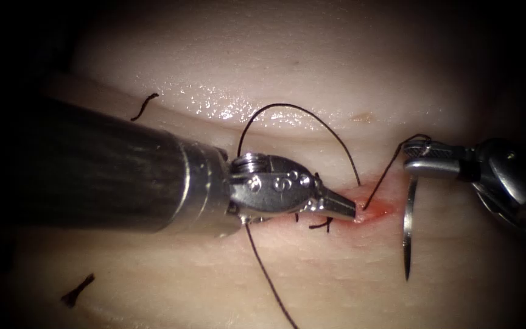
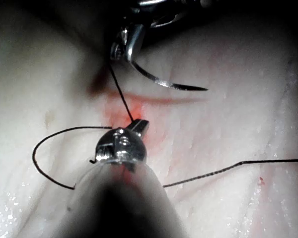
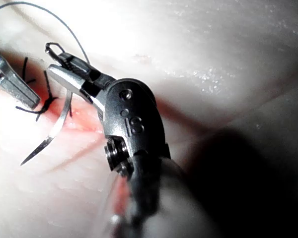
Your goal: Wound Closure
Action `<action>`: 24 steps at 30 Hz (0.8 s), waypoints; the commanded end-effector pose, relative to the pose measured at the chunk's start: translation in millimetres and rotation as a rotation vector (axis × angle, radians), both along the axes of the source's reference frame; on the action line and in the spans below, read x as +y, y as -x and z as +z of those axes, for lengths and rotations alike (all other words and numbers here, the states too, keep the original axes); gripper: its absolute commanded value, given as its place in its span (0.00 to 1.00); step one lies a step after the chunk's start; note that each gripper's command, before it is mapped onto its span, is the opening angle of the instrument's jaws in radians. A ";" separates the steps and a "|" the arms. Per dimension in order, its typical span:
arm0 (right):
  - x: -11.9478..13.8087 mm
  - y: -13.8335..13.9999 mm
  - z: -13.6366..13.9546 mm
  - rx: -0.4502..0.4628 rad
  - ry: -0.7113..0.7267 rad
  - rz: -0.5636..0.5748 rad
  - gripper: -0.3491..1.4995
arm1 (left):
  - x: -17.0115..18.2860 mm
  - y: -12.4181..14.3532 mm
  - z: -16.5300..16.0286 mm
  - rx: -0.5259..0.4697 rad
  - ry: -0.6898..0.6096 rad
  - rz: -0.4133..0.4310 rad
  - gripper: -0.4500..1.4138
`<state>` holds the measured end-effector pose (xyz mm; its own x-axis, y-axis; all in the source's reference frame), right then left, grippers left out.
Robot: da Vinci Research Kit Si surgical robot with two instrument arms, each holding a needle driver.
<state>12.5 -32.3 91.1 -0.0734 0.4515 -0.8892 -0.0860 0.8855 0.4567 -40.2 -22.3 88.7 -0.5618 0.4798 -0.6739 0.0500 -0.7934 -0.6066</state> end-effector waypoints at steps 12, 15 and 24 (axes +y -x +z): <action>0.6 -1.7 1.4 -0.036 0.096 -0.016 0.00 | -0.4 2.5 3.0 0.075 -0.002 0.063 0.00; 0.8 -1.7 1.4 -0.043 0.107 -0.015 0.00 | -0.6 2.9 3.8 0.118 -0.006 0.089 0.00; 1.2 -2.3 1.7 -0.063 0.151 -0.025 0.00 | -0.9 2.5 7.0 0.237 -0.023 0.161 0.00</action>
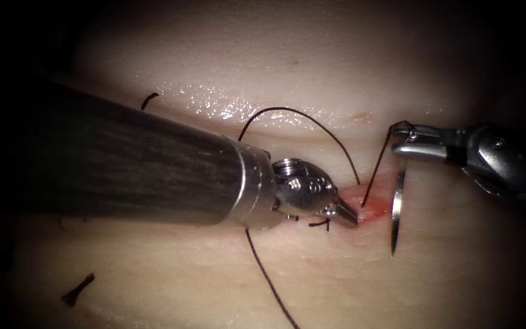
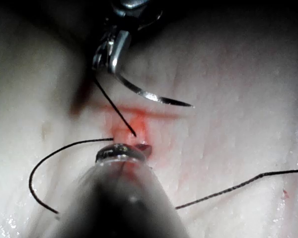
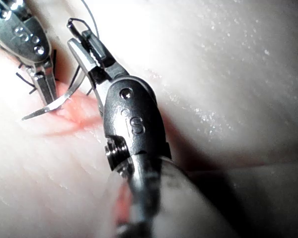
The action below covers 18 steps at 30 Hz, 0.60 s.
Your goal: Wound Closure
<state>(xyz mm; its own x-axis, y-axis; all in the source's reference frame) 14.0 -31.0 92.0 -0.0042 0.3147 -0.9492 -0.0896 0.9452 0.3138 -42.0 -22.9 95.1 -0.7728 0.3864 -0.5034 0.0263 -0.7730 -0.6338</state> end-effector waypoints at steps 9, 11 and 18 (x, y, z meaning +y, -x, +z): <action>-0.4 -1.5 1.1 -0.011 0.042 -0.010 0.00 | 0.9 0.9 2.6 0.033 0.006 -0.001 0.00; -0.3 -1.5 1.2 -0.024 0.080 -0.010 0.00 | 0.9 1.2 2.8 0.043 0.006 0.002 0.00; 0.3 -1.7 1.9 -0.033 0.272 0.006 0.00 | 1.2 1.9 3.6 0.109 0.034 0.013 0.00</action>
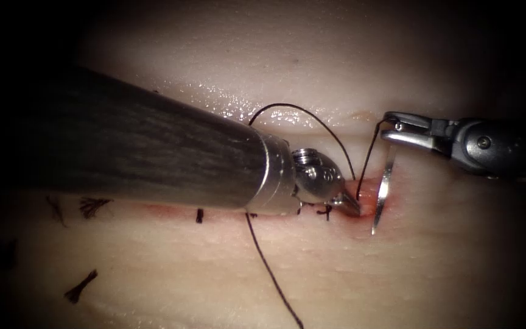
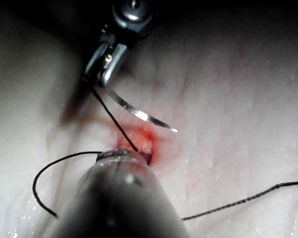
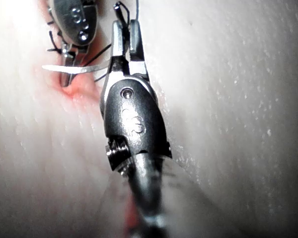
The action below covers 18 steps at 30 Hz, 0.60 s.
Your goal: Wound Closure
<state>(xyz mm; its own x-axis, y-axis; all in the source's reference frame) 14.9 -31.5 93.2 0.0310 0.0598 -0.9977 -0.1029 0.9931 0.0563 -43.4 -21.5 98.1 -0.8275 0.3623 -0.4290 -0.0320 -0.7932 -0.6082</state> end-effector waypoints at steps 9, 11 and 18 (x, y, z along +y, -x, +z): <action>1.0 -0.8 1.8 0.054 0.143 -0.002 0.00 | -0.8 0.0 0.5 0.088 0.006 0.060 0.00; 0.5 -0.8 2.0 0.055 0.144 -0.015 0.00 | -1.0 -0.2 0.4 0.097 0.006 0.078 0.00; -0.9 -1.1 2.3 0.071 0.161 -0.037 0.00 | -1.8 -0.1 -0.1 0.118 0.007 0.115 0.08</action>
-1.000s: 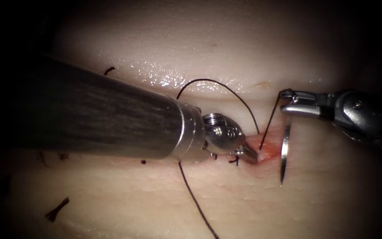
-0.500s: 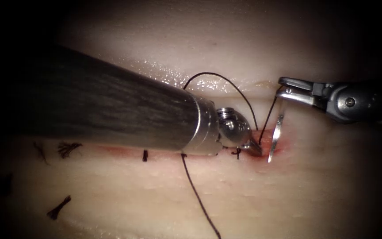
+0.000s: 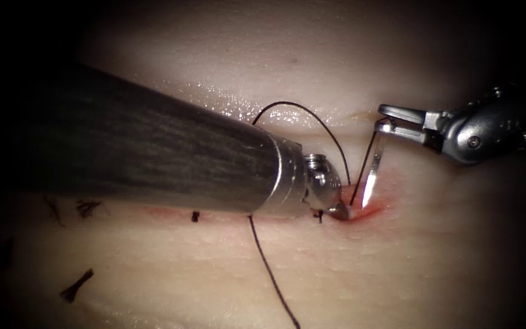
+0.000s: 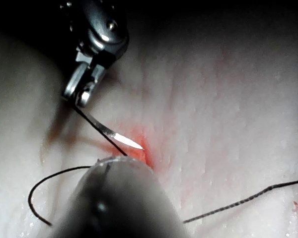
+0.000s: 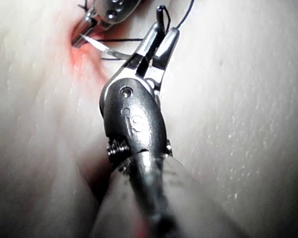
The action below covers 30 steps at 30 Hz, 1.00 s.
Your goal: Wound Closure
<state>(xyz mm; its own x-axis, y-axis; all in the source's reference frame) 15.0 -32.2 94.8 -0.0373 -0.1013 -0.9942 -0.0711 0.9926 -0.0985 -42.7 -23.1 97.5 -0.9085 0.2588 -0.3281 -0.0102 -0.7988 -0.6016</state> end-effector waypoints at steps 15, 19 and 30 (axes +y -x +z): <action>-2.5 -1.2 1.9 -0.023 0.032 -0.023 0.00 | -0.4 0.8 0.0 -0.008 -0.005 0.008 0.41; -2.5 -1.2 2.2 -0.043 0.053 -0.024 0.00 | -0.4 0.7 -0.1 -0.011 -0.006 0.007 0.53; -3.0 -1.2 3.4 -0.094 0.094 -0.027 0.00 | -0.6 0.7 -0.2 -0.024 -0.003 -0.005 0.58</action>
